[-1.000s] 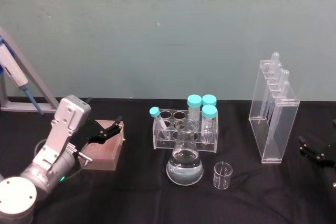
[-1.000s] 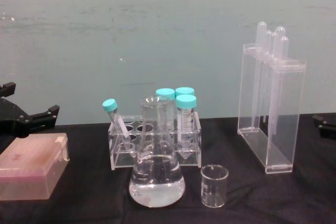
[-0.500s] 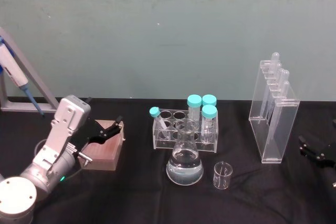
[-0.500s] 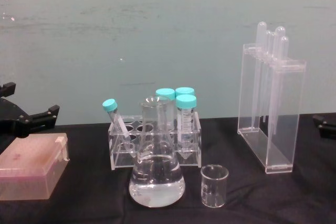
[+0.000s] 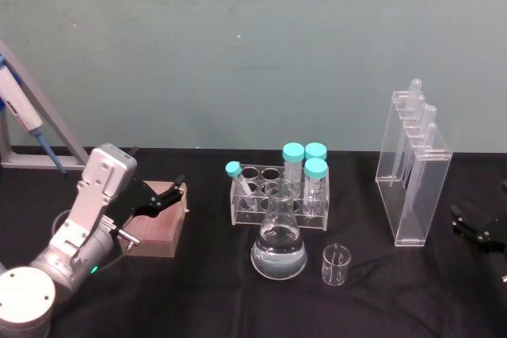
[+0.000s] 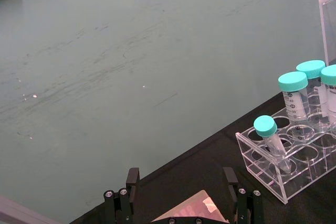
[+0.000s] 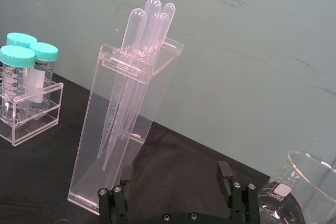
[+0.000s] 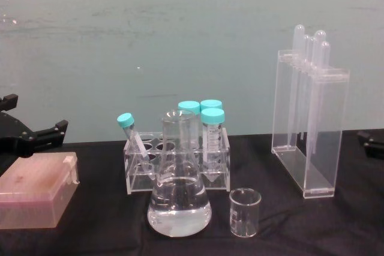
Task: Place the experimental apparatus aside using one hand.
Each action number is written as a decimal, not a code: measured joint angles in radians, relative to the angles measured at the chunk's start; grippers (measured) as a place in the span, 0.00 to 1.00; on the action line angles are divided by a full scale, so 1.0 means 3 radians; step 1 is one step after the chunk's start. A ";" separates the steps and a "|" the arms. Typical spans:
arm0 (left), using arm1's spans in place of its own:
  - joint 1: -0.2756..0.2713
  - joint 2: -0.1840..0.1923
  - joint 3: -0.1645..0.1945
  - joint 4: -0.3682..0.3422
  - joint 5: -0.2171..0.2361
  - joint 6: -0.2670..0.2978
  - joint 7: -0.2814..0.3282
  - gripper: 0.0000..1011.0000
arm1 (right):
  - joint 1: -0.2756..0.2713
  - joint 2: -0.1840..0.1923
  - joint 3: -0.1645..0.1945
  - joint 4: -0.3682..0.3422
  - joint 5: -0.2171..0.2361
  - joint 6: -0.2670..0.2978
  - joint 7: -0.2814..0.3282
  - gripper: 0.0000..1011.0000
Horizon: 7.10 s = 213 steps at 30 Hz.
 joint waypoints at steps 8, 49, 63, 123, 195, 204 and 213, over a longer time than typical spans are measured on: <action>0.0000 0.0000 0.0000 0.0000 0.0000 0.0000 0.0000 0.99 | -0.0005 -0.0006 0.0015 -0.0005 0.0000 0.0008 0.0004 0.99; 0.0000 0.0000 0.0000 0.0000 0.0000 0.0000 0.0000 0.99 | -0.0422 -0.0368 0.0400 -0.0782 -0.0108 0.0335 0.0022 0.99; 0.0000 0.0000 0.0000 0.0000 0.0000 0.0000 0.0000 0.99 | -0.0344 -0.0748 0.0435 -0.0725 -0.0271 0.0323 -0.0144 0.99; 0.0000 0.0000 0.0000 0.0000 0.0000 0.0000 0.0000 0.99 | 0.0053 -0.1658 0.0813 -0.0074 -0.0631 0.0225 -0.0064 0.99; 0.0000 0.0000 0.0000 0.0000 0.0000 0.0000 0.0000 0.99 | 0.0152 -0.2028 0.1162 0.0170 -0.0948 0.0276 0.0219 0.99; 0.0000 0.0000 0.0000 0.0000 0.0000 0.0000 0.0000 0.99 | 0.0171 -0.2031 0.1170 0.0195 -0.0952 0.0266 0.0225 0.99; 0.0000 0.0000 0.0000 0.0000 0.0000 0.0000 0.0000 0.99 | 0.0199 -0.2036 0.1176 0.0234 -0.0951 0.0255 0.0240 0.99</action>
